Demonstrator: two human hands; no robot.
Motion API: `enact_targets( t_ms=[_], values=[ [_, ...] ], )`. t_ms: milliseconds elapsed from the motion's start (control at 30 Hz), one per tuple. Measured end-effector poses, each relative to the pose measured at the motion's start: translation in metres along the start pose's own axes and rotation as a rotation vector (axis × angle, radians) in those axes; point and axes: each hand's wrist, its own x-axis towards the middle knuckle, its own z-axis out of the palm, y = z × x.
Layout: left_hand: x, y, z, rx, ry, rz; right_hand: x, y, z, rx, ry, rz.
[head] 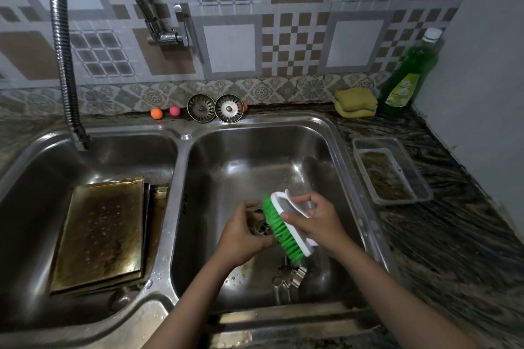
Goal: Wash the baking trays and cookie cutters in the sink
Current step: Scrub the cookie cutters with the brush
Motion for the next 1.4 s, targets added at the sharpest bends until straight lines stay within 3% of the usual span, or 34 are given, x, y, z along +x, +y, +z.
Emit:
enact_targets(
  t_ms=[100, 233, 400, 500, 633, 800, 967, 1033, 1167, 1400],
  values=[
    [-0.005, -0.002, -0.004, -0.088, 0.053, -0.027, -0.008, 0.005, 0.007, 0.219, 0.048, 0.113],
    [-0.013, -0.002, 0.004, -0.432, 0.14, -0.037, -0.019, 0.003, 0.018, 0.405, 0.077, 0.219],
    [-0.024, -0.004, 0.02, -0.726, 0.144, -0.132, -0.023, 0.008, 0.031, 0.463, 0.184, 0.252],
    [-0.03, -0.006, 0.021, -0.724, 0.105, -0.123, -0.025, 0.007, 0.031, 0.464, 0.2, 0.252],
    [-0.027, -0.003, 0.013, -0.71, 0.172, -0.145, -0.025, 0.002, 0.032, 0.442, 0.233, 0.164],
    [-0.023, 0.005, 0.005, -0.687, 0.126, -0.137, -0.023, -0.005, 0.031, 0.357, 0.076, 0.003],
    [-0.028, 0.005, 0.001, -0.588, 0.023, -0.083, -0.008, 0.011, 0.021, 0.08, 0.21, -0.016],
    [-0.027, 0.006, 0.001, -0.576, 0.008, -0.089, -0.008, 0.008, 0.013, 0.074, 0.268, -0.026],
    [-0.018, 0.006, 0.006, -0.611, 0.065, -0.168, -0.016, -0.007, 0.018, 0.3, 0.117, -0.061],
    [-0.025, -0.002, 0.005, -0.707, 0.069, -0.224, -0.021, -0.005, 0.021, 0.092, 0.042, -0.18]
  ],
)
